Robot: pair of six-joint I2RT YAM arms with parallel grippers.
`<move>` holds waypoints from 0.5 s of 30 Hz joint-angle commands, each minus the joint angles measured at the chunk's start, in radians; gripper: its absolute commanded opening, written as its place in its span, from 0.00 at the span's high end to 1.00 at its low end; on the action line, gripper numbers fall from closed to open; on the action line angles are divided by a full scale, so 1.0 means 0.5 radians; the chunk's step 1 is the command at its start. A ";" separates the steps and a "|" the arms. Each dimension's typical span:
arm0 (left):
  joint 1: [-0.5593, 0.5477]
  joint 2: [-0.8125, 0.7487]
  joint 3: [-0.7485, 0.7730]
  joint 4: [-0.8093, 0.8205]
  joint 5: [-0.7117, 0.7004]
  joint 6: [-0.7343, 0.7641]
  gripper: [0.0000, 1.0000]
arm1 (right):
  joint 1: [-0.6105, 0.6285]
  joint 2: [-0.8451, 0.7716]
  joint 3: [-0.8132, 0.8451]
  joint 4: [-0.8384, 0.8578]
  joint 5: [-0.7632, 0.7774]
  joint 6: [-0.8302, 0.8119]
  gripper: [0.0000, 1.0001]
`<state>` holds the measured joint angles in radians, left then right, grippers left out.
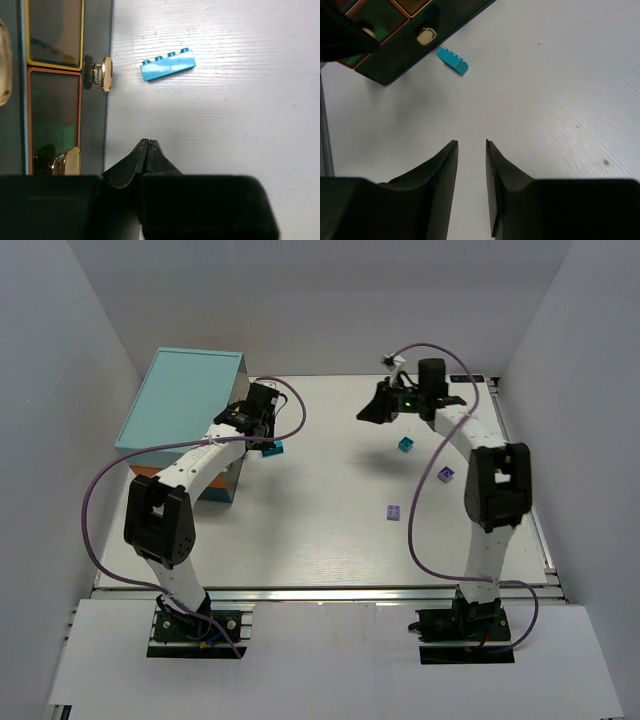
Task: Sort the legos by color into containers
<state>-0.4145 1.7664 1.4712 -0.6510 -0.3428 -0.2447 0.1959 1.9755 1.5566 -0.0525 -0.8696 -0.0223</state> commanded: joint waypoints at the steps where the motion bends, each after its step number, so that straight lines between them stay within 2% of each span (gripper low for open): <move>1: 0.013 -0.247 0.031 0.062 0.188 -0.023 0.88 | 0.200 0.248 0.383 -0.214 -0.120 0.111 0.64; 2: 0.013 -0.268 0.018 0.069 0.195 -0.026 0.80 | 0.285 0.355 0.512 -0.111 -0.123 0.322 0.58; 4: 0.013 -0.299 0.043 0.053 0.185 -0.038 0.65 | 0.332 0.433 0.571 0.058 -0.087 0.537 0.51; 5: 0.013 -0.299 0.070 0.038 0.167 -0.035 0.57 | 0.363 0.509 0.596 0.259 -0.071 0.666 0.49; 6: 0.013 -0.296 0.158 -0.005 0.149 -0.026 0.46 | 0.427 0.558 0.642 0.371 -0.074 0.965 0.43; 7: 0.013 -0.290 0.217 -0.026 0.146 -0.020 0.41 | 0.443 0.608 0.672 0.496 -0.086 1.132 0.38; 8: 0.013 -0.278 0.284 -0.093 0.124 -0.011 0.38 | 0.470 0.745 0.724 0.716 -0.098 1.313 0.37; 9: 0.013 -0.272 0.416 -0.139 0.097 -0.014 0.37 | 0.486 0.834 0.907 0.770 -0.099 1.594 0.36; 12: 0.013 -0.342 0.591 -0.247 0.017 -0.053 0.32 | 0.596 1.169 1.490 0.532 0.027 1.469 0.34; 15: 0.031 -0.498 0.595 -0.287 -0.035 -0.127 0.27 | 0.703 1.234 1.425 0.846 0.085 1.587 0.31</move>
<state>-0.4095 1.6394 1.7386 -0.7303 -0.3119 -0.2691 0.5159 2.5835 2.2372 0.2012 -0.8562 0.6456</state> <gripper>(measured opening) 0.721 0.681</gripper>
